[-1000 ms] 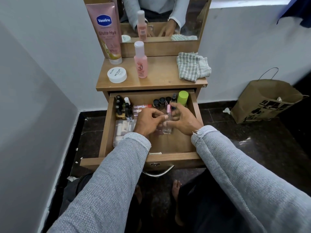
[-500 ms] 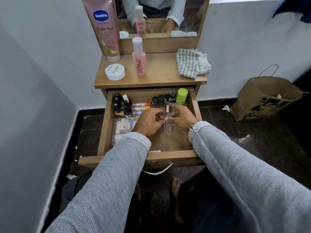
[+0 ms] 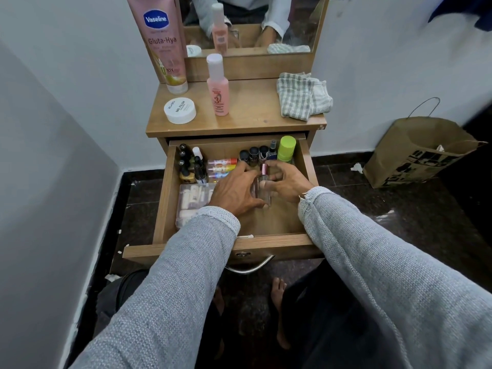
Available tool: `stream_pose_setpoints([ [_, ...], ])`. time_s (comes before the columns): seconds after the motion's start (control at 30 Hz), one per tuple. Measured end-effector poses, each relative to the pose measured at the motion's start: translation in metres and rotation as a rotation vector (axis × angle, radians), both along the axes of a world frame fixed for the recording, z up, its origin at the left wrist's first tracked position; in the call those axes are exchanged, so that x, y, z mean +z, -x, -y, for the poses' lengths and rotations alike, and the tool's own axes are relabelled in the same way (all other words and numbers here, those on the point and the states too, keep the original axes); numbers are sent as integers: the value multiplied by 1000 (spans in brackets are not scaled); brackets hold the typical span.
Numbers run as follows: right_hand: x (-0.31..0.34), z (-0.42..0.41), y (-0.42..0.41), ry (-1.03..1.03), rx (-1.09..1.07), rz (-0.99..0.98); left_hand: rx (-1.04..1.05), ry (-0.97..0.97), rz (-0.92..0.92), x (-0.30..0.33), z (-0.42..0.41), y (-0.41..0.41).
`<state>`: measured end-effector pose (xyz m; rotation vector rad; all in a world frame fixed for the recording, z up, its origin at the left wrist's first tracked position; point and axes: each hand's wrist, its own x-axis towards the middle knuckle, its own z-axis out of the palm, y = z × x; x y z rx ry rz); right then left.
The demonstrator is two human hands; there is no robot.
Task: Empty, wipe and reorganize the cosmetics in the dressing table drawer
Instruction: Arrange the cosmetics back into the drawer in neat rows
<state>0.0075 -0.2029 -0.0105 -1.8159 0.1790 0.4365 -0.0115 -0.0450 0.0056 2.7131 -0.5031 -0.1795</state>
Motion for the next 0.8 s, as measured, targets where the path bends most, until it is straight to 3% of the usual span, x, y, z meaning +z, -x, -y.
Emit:
stream_pose_setpoints([
  [0.2,-1,0,1,39,19,7,-35,-94,48,-1,1,-2],
  [0.47,-4,-2,1,207,72,151,-16,-84,59,-6,3,-3],
  [0.8,-11,-1,-5,280,77,142,1,-33,4,-8,7,-8],
])
